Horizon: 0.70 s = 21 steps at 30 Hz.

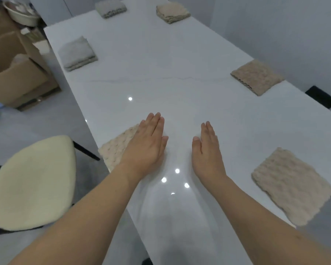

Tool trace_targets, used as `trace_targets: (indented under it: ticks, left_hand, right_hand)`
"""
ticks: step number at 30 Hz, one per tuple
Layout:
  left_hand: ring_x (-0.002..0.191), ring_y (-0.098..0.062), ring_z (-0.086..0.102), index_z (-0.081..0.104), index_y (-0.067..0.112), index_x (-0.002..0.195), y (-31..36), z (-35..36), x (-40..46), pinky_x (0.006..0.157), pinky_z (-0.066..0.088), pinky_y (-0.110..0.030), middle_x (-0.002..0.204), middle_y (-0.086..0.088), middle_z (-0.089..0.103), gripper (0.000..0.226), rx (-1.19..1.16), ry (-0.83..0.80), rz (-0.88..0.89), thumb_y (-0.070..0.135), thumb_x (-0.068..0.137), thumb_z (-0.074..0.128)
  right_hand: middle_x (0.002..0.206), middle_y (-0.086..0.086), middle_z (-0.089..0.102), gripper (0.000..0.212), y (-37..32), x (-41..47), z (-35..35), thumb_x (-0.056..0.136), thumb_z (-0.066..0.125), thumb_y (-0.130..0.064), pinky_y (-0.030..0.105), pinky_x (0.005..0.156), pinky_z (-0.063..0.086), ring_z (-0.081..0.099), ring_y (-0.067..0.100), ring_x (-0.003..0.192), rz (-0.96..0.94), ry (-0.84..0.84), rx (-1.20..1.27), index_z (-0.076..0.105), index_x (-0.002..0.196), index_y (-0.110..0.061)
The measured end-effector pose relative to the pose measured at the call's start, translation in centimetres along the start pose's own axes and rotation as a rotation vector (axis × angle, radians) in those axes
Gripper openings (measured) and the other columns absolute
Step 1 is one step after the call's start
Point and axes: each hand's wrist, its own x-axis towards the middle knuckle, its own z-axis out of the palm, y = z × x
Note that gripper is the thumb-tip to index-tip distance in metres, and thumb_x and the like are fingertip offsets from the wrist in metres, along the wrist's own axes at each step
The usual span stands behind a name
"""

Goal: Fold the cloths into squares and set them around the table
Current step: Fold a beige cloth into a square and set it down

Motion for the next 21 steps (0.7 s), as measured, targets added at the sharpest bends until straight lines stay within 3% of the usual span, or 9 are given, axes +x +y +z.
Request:
trace_targets:
  ticks: [8, 14, 21]
  left_hand:
    - [0.152, -0.023, 0.009, 0.022, 0.002, 0.153, -4.6, -1.8, 0.8, 0.119, -0.005, -0.026, 0.163, -0.012, 0.018, 0.070, 0.027, -0.069, 0.173, 0.046, 0.100, 0.009]
    - [0.152, -0.023, 0.008, 0.021, 0.002, 0.154, -8.0, -2.1, 2.7, 0.120, -0.004, -0.027, 0.163, -0.012, 0.017, 0.067, -0.011, -0.128, 0.330, 0.043, 0.102, 0.012]
    - [0.152, -0.019, 0.005, 0.019, 0.005, 0.155, -12.0, -3.0, 3.8, 0.119, -0.003, -0.024, 0.164, -0.008, 0.014, 0.060, -0.143, -0.181, 0.444, 0.038, 0.105, 0.020]
  right_hand:
    - [0.163, -0.007, 0.001, 0.052, -1.6, -0.7, 3.9, 0.105, 0.022, -0.027, 0.024, 0.120, -0.005, -0.005, 0.000, 0.146, 0.117, 0.113, 0.120, 0.010, 0.155, -0.017]
    - [0.162, -0.008, 0.001, 0.052, -4.0, -1.2, 6.4, 0.105, 0.022, -0.027, 0.024, 0.120, -0.004, -0.004, 0.000, 0.146, 0.231, 0.279, 0.134, 0.010, 0.155, -0.017]
    - [0.162, -0.011, 0.005, 0.052, -7.9, -2.4, 10.8, 0.105, 0.024, -0.030, 0.026, 0.121, 0.003, 0.002, 0.001, 0.147, 0.405, 0.539, 0.318, 0.012, 0.155, -0.020]
